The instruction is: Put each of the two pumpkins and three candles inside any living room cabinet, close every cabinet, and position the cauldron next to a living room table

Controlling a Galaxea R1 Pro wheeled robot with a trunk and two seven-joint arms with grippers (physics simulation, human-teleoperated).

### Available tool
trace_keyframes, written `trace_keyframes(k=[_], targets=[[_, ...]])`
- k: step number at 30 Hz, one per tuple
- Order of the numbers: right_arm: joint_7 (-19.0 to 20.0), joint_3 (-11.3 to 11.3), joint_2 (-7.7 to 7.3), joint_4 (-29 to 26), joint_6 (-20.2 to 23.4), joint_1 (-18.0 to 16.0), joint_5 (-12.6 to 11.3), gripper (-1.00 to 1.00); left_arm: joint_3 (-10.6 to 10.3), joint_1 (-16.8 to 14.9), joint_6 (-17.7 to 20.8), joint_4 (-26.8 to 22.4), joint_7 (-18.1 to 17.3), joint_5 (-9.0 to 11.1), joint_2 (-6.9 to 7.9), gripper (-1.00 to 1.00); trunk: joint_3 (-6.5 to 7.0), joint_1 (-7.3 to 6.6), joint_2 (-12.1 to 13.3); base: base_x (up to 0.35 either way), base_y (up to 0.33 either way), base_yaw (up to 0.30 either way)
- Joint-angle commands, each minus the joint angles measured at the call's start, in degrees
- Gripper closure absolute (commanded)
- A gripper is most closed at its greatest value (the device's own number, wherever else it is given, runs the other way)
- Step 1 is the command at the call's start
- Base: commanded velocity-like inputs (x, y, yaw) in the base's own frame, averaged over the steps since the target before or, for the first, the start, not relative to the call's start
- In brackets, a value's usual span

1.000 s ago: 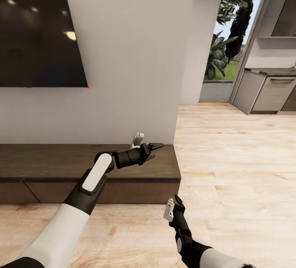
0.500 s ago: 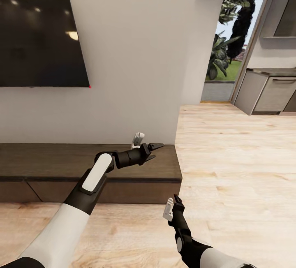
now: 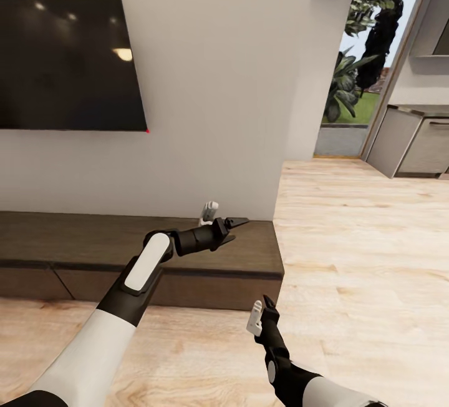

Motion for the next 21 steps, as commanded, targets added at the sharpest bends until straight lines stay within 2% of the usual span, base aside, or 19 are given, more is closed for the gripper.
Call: trace_keyframes(k=[1, 21], targets=[[0.0, 0.0, 0.0, 0.0, 0.0, 0.01, 0.0, -1.0, 0.0, 0.0, 0.0, -0.03, 0.03, 0.0, 0.0, -1.0, 0.0, 0.0, 0.0, 0.0, 0.0, 0.002], [0.0, 0.0, -0.09, 0.0, 0.0, 0.03, 0.0, -1.0, -0.02, 0.0, 0.0, 0.0, 0.01, -0.01, 0.0, -1.0, 0.0, 0.0, 0.0, 0.0, 0.0, 0.0]])
